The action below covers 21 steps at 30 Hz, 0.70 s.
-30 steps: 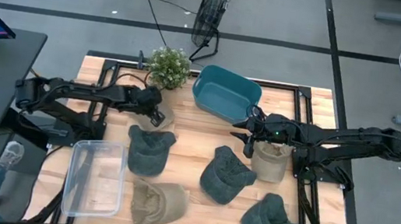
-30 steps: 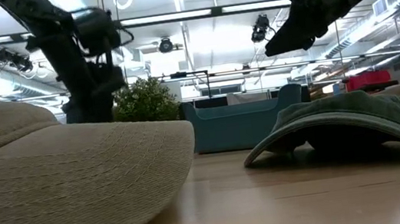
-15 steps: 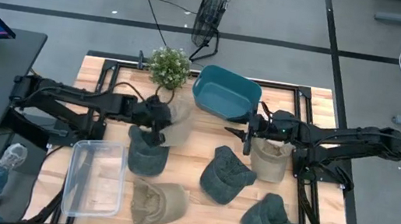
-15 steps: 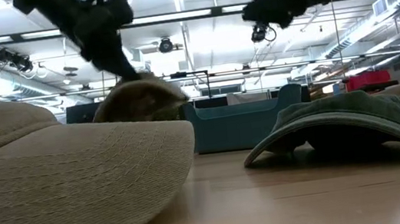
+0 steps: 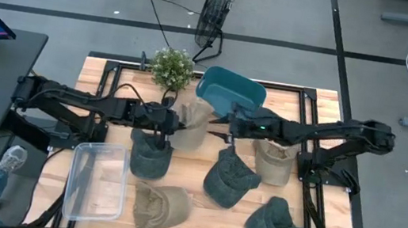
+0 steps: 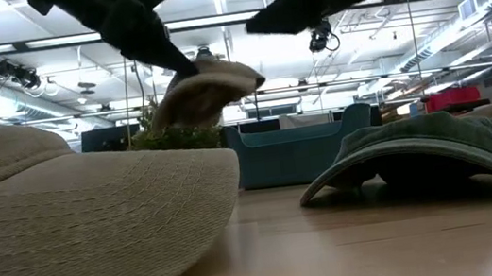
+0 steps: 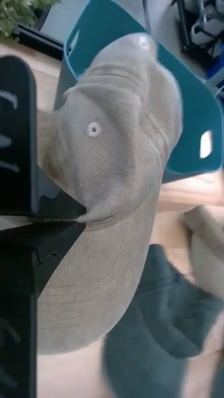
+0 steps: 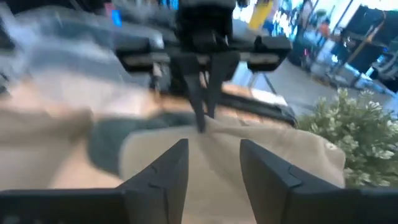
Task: Pick & Place hat
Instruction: Put the top left brown cap into the blue bin
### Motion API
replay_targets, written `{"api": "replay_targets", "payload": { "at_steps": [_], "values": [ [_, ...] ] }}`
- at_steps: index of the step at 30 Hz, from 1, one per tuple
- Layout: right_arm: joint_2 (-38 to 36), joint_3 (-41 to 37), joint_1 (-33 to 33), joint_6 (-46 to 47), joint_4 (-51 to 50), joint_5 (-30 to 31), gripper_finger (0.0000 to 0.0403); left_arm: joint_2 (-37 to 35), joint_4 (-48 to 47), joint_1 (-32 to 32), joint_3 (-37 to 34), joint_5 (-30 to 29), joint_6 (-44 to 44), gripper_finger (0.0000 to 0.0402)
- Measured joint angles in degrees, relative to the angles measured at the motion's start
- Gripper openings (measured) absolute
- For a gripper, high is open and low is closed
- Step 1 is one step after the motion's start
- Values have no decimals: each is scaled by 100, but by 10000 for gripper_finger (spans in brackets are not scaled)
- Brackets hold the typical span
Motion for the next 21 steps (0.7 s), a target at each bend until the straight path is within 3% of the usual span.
{"api": "replay_targets", "payload": {
  "at_steps": [4,13,21],
  "values": [
    [560,957,-13,-635,-1215,105,188,235,-41,0,-4,1,371,9],
    [1612,2121,-13,-1485,-2214,72,277,341,167,0,-4,-44,613,10],
    [2016,2297,-76,-1602,-2271,394,265,330,231,-8,-4,-90,837,11]
  ]
}}
